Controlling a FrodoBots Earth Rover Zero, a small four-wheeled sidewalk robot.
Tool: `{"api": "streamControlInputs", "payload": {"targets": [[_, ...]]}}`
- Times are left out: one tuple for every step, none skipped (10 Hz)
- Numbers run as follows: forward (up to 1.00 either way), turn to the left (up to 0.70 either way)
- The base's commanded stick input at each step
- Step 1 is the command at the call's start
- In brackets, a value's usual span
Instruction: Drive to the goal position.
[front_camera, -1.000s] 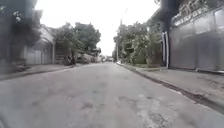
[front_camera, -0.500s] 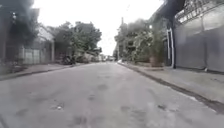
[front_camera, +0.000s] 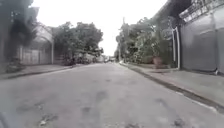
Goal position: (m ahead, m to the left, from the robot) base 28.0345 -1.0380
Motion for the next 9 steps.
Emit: {"api": "streamControlInputs", "payload": {"targets": [[0.85,0.0],[0.85,0.0],[0.85,0.0],[0.85,0.0],[0.85,0.0],[0.85,0.0],[0.85,0.0],[0.85,0.0],[0.85,0.0]]}}
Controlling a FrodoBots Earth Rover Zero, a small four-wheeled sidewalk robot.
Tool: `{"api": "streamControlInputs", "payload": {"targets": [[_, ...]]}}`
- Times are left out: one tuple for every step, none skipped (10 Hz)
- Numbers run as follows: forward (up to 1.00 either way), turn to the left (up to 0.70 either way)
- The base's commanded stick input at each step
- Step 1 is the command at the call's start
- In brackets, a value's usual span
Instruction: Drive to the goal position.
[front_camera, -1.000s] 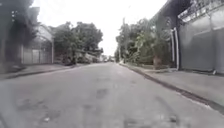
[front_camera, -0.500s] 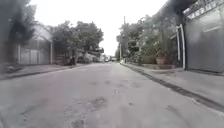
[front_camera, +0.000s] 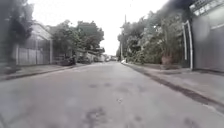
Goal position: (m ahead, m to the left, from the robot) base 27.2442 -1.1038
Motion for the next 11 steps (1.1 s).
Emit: {"api": "streamControlInputs", "payload": {"targets": [[0.85,0.0],[0.85,0.0],[0.85,0.0],[0.85,0.0],[0.85,0.0],[0.85,0.0],[0.85,0.0],[0.85,-0.12],[0.85,-0.22],[0.85,-0.29],[0.85,-0.17]]}}
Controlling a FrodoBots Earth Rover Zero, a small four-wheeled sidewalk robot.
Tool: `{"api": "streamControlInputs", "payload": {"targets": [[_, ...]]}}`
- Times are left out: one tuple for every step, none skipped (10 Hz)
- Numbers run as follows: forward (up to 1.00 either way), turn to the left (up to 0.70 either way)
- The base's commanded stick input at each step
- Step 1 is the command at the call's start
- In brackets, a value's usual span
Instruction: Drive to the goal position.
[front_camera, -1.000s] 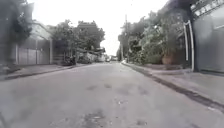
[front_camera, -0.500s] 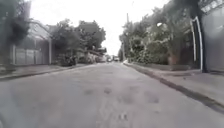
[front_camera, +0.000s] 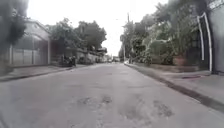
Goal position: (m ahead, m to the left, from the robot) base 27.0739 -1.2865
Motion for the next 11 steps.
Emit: {"api": "streamControlInputs", "payload": {"targets": [[0.85,-0.02],[0.85,0.0],[0.85,0.0],[0.85,0.0],[0.85,0.0],[0.85,0.0],[0.85,0.0],[0.85,0.0],[0.85,0.0],[0.85,0.0],[0.85,0.0]]}}
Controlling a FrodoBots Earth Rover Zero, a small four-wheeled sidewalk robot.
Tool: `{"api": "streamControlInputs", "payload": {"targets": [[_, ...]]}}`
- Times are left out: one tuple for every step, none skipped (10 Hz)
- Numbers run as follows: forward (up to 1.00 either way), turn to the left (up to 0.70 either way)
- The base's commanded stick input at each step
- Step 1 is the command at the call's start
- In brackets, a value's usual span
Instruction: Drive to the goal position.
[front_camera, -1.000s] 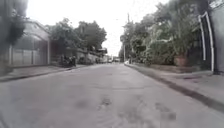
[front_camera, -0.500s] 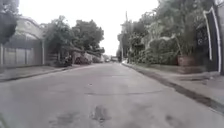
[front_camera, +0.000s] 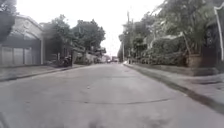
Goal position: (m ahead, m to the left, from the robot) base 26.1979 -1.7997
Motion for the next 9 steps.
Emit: {"api": "streamControlInputs", "payload": {"targets": [[0.85,0.0],[0.85,0.0],[0.85,0.0],[0.85,0.0],[0.85,-0.13],[0.85,-0.32],[0.85,-0.26],[0.85,-0.07],[0.85,0.0]]}}
